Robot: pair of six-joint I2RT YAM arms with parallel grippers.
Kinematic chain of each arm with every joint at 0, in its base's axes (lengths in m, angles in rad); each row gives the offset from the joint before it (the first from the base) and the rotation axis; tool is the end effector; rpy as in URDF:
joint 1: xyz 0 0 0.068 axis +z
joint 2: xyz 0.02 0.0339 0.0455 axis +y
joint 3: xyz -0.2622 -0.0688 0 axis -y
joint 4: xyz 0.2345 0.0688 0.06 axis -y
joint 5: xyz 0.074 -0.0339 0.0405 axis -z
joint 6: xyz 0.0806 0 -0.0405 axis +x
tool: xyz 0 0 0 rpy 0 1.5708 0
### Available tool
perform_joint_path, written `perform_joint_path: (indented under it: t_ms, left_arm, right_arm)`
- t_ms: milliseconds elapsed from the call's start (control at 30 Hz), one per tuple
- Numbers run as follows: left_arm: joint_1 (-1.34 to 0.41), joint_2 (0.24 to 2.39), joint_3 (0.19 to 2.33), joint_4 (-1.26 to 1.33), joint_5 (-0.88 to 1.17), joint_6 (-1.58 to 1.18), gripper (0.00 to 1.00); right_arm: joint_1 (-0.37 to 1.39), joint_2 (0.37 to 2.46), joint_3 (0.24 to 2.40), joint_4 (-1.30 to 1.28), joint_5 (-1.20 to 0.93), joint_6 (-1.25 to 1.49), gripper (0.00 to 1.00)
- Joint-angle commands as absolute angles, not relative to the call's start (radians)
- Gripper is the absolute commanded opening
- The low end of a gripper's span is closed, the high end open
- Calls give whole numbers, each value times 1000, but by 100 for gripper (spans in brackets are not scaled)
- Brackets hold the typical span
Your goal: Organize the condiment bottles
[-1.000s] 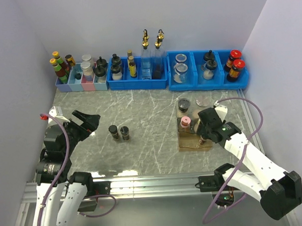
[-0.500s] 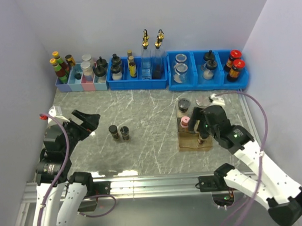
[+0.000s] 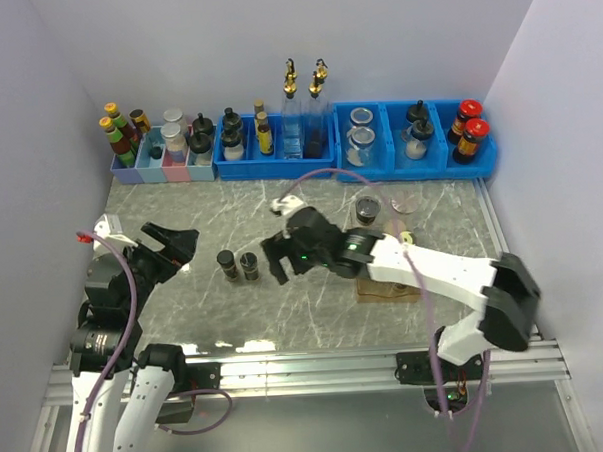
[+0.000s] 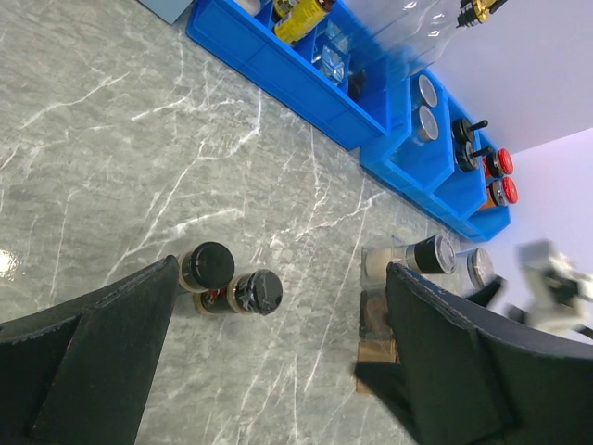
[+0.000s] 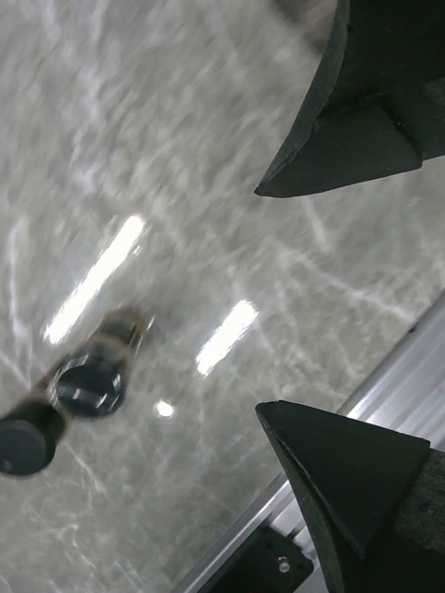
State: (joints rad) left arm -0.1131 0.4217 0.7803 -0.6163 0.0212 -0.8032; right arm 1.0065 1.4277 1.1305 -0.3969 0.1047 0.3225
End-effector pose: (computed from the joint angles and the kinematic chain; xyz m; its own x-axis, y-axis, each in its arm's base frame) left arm 0.1278 -0.0162 0.3199 -0.2717 -0.6932 -0.6676 -0.0897 0.7089 -0.6996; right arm 0.1905 0.2852 0.2631 -0.5772 -0.3226 -0.7502 -0.6478 0.7402 0.1802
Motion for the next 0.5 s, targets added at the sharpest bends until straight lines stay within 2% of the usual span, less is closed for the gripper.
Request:
perform_joint_path:
  t_ms: [0,233,467]
  left_arm:
    - [-117,405,810,-617,12,-805,99]
    - [-115,394,810,-638,9,-804,99]
    - [-118,388,807,-640,14,-798,99]
  right_arm:
    - [1032,1524,1244,-242,95,238,97]
    - [1097,1780,1428,-261,123,152,98]
    - [1106,1902,1537,-320,187,150,98]
